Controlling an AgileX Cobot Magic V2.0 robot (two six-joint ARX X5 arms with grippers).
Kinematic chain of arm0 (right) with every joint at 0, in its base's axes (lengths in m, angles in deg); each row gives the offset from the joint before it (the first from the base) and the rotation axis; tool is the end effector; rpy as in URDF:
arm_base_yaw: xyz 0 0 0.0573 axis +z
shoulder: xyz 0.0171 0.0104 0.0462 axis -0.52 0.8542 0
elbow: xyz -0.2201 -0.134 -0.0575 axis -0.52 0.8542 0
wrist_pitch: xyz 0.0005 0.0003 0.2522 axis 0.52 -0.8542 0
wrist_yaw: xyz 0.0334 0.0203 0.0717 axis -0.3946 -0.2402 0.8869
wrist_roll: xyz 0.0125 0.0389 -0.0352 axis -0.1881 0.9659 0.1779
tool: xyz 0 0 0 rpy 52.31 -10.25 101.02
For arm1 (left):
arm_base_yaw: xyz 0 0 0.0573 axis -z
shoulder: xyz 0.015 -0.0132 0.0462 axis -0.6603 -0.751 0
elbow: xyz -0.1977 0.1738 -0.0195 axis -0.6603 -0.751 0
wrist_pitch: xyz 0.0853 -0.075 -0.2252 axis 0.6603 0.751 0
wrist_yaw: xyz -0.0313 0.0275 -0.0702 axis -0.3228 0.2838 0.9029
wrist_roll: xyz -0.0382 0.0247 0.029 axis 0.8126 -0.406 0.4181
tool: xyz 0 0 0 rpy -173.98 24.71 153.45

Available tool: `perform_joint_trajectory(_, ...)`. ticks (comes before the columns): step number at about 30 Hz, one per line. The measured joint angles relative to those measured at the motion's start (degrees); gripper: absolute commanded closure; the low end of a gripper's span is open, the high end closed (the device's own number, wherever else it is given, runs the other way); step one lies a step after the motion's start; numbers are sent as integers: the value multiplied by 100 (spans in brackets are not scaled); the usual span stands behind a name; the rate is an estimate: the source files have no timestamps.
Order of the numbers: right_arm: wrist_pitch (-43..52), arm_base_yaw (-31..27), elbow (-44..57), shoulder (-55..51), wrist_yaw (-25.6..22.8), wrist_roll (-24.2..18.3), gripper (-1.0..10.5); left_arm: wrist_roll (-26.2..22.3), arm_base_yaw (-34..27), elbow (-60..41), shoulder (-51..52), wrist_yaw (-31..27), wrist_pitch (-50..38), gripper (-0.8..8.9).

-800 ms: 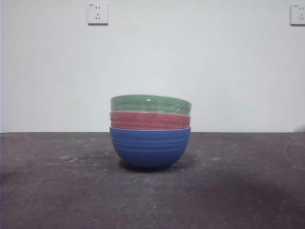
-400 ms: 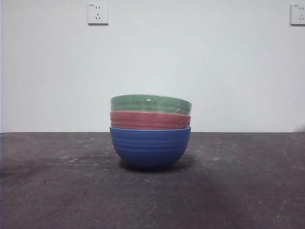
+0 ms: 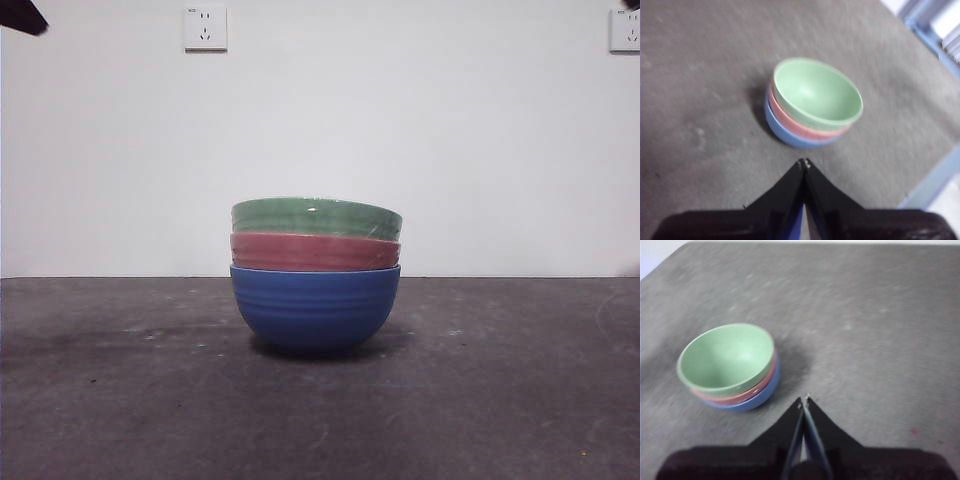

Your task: Pick up the green bowl on the top,put the green bowl on the left,pick up the red bowl in the middle,put the red bowl on the right

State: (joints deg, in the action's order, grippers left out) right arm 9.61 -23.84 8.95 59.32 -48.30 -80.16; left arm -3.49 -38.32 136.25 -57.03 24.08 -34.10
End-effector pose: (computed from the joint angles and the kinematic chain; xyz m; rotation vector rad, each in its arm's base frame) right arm 0.1525 0.0295 0.3394 0.0188 0.5369 0.4619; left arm 0.1699 -0.0266 0.3233 -0.1658 0.6814 -0.6940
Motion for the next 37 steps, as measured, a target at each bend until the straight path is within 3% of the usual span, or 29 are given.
perform_joint_trajectory(2,-22,0,-2,144,173,-94,929,-186,144,146,-195,4,164,800)
perform_joint_trajectory(3,-33,2,-2,208,232,-131,874,-247,238,195,-260,4,170,747)
perform_joint_trajectory(5,-37,7,-2,328,343,-188,716,-332,485,229,-317,-4,136,544)
perform_joint_trajectory(6,-39,7,-2,372,343,-192,687,-369,636,229,-328,-11,92,488)
perform_joint_trajectory(12,-35,197,-4,409,348,-192,691,-457,1633,378,-763,-96,-321,491)
perform_joint_trajectory(22,-20,455,-4,417,345,-190,694,-1650,3206,2465,-2938,-2000,879,494)
perform_joint_trajectory(27,-28,455,-4,417,345,-190,694,-2129,3578,3128,-3713,-2498,981,495)
perform_joint_trajectory(37,-42,455,-4,420,345,-190,695,-2557,3639,3392,-4876,-2533,1097,504)
